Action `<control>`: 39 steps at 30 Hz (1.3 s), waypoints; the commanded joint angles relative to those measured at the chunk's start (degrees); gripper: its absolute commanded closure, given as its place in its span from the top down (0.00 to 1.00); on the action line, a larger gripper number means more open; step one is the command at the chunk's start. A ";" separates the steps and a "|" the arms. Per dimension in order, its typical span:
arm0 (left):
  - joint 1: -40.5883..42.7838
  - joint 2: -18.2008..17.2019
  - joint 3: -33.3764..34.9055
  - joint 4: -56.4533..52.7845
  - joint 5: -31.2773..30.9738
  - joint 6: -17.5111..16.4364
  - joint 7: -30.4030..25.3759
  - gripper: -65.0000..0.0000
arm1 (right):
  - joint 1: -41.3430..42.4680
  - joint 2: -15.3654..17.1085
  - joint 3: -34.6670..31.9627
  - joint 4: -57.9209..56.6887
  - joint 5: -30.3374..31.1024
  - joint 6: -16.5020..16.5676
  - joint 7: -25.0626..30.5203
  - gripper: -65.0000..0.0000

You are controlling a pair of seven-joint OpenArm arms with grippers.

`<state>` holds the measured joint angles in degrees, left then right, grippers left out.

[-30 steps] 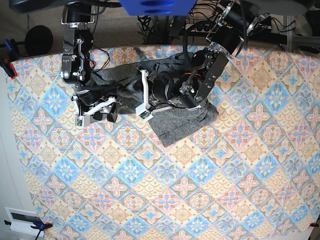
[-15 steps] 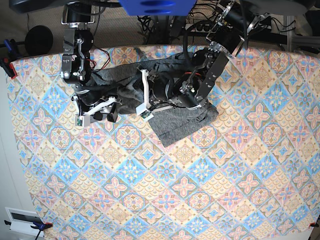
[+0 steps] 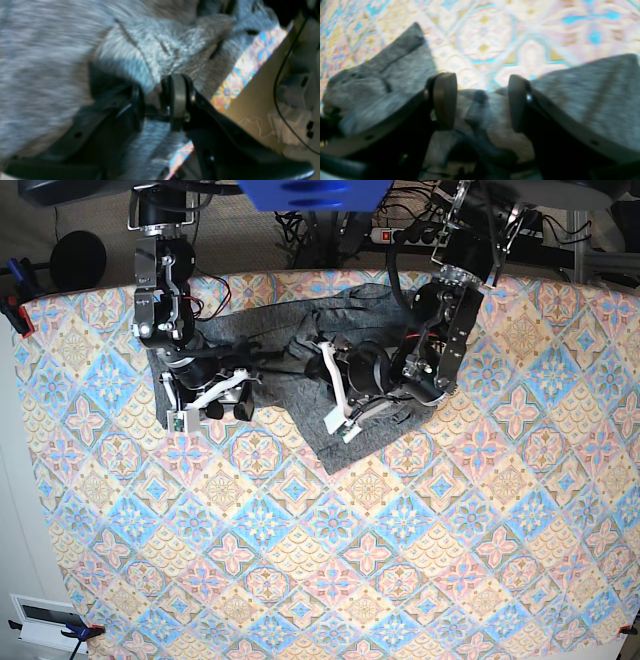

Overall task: Layout the t-shirt on the table in an organized manner, then fold the t-shirt properly
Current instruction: 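Lay the folded end onto the shirt bundle with the left gripper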

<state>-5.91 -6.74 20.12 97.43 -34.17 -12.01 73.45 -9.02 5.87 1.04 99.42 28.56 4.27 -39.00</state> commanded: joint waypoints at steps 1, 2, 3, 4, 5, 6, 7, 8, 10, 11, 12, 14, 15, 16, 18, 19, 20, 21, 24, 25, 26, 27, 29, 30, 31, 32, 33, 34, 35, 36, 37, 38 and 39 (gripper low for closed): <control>-0.81 -0.07 -0.38 0.90 -0.68 -0.17 -0.53 0.25 | 0.62 0.59 0.24 1.29 0.24 0.25 1.25 0.49; -0.90 -0.25 -0.47 0.90 -0.68 -0.17 -0.53 0.25 | 0.62 0.59 0.24 1.29 0.24 0.25 1.25 0.49; -0.90 -0.42 -0.56 0.90 -0.68 -0.17 -0.53 0.25 | 0.62 0.59 0.24 1.29 0.24 0.25 1.25 0.49; -0.90 -0.95 -0.56 0.90 -0.68 -0.17 -0.70 0.25 | 0.62 0.59 0.24 1.29 0.24 0.25 1.25 0.49; -0.90 -1.13 -0.56 0.90 -0.77 -0.17 -0.70 0.25 | 0.71 0.59 0.32 1.29 0.24 0.25 1.25 0.49; -0.90 -1.21 -0.56 0.90 -0.77 -0.17 -0.70 0.25 | 0.88 0.59 0.32 1.29 0.24 0.25 1.25 0.49; -0.90 -1.21 -0.56 0.90 -0.77 -0.17 -0.70 0.25 | 1.32 0.59 0.32 1.29 0.24 0.25 1.25 0.49; -0.90 -1.21 -0.56 0.90 -0.77 -0.17 -0.70 0.25 | 1.94 0.59 0.32 1.29 0.24 0.25 1.25 0.49; -0.90 -1.13 -0.65 1.08 -0.77 -0.08 -0.70 0.26 | 2.99 0.59 0.32 1.29 0.24 0.25 1.25 0.49; -0.90 -1.04 -0.65 1.17 -0.86 -0.08 -0.70 0.26 | 3.70 0.59 0.41 1.29 0.24 0.25 1.25 0.49; -0.90 -0.95 -0.65 1.25 -0.95 -0.08 -0.70 0.26 | 4.40 0.59 0.41 1.20 0.24 0.25 1.25 0.49; -0.99 -0.95 -0.65 1.25 -2.71 -0.08 -0.70 0.26 | 5.28 0.59 0.32 1.20 0.15 0.25 1.25 0.49; -1.16 -0.95 -0.65 1.25 -4.29 -0.08 -0.70 0.26 | 5.28 0.59 0.32 1.11 0.15 0.25 1.25 0.49; -1.25 -0.95 -0.65 1.17 -5.87 -0.08 -0.70 0.26 | 5.28 0.59 0.32 1.11 0.15 0.25 1.25 0.49; -1.43 -0.86 -0.65 1.17 -8.60 0.01 -0.70 0.26 | 5.28 0.59 0.41 1.02 0.15 0.25 1.25 0.49; -1.43 -0.86 -0.47 1.17 -9.74 0.01 -0.70 0.26 | 5.28 0.59 0.41 0.94 0.15 0.25 1.25 0.49; -1.43 -0.77 -0.30 1.17 -10.62 0.01 -0.79 0.26 | 5.28 0.59 0.41 0.85 0.15 0.25 1.25 0.49; -1.43 -0.60 -0.21 1.17 -11.50 0.01 -0.79 0.26 | 5.28 0.59 0.41 0.85 0.15 0.25 1.25 0.49; -1.43 1.07 -0.21 0.99 -13.69 0.01 -0.53 0.26 | 5.28 0.59 0.41 0.76 0.15 0.25 1.25 0.49; -1.43 1.16 -0.12 0.99 -14.31 -0.08 -0.53 0.26 | 5.28 0.59 0.41 0.76 0.15 0.25 1.25 0.49; -1.43 1.25 -0.12 0.99 -15.01 -0.08 -0.53 0.26 | 5.28 0.59 0.41 0.76 0.15 0.25 1.25 0.49; -1.52 1.34 -0.12 0.99 -16.07 -0.17 -0.53 0.26 | 5.28 0.59 0.41 0.76 0.15 0.25 1.25 0.49; -1.52 1.78 -0.47 0.90 -18.62 -0.25 -0.53 0.26 | 5.28 0.51 0.41 0.76 0.15 0.25 1.25 0.49; -1.69 1.78 -0.47 0.90 -20.20 -0.25 -0.53 0.26 | 5.28 0.51 0.41 0.76 0.15 0.25 1.25 0.49; -2.22 1.78 -0.47 0.90 -21.61 -0.25 -0.53 0.26 | 5.28 0.51 0.41 0.76 0.15 0.25 1.25 0.49; -2.57 1.78 -0.47 0.81 -23.54 -0.34 -0.53 0.26 | 5.28 0.51 0.41 0.76 0.15 0.25 1.25 0.49; -2.83 1.60 -0.47 0.81 -25.65 -0.34 -0.53 0.26 | 5.28 0.51 0.41 0.76 0.15 0.25 1.25 0.49; -3.01 1.51 -0.56 0.81 -27.76 -0.34 -0.53 0.26 | 5.28 0.51 0.41 0.67 0.15 0.25 1.33 0.49; -3.10 1.42 -0.65 0.81 -29.61 -0.34 -0.53 0.26 | 5.28 0.51 0.41 0.67 0.15 0.25 1.33 0.49; -3.10 0.98 -1.17 0.81 -31.10 -0.34 -0.53 0.26 | 5.28 0.51 0.41 0.67 0.15 0.25 1.33 0.49; -3.10 0.55 -2.14 0.81 -32.24 -0.34 -0.62 0.26 | 5.28 0.51 0.41 0.67 0.15 0.25 1.33 0.49; -3.10 0.37 -3.64 0.81 -33.04 -0.34 -0.62 0.26 | 5.28 0.51 0.41 0.67 0.15 0.25 1.33 0.49; -3.10 0.19 -5.13 0.81 -33.30 -0.34 -0.62 0.26 | 5.28 0.51 0.41 0.67 0.15 0.25 1.33 0.49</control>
<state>-7.68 -6.33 15.42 97.43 -66.02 -12.01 73.91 -4.58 6.04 1.28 99.24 28.36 4.23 -39.00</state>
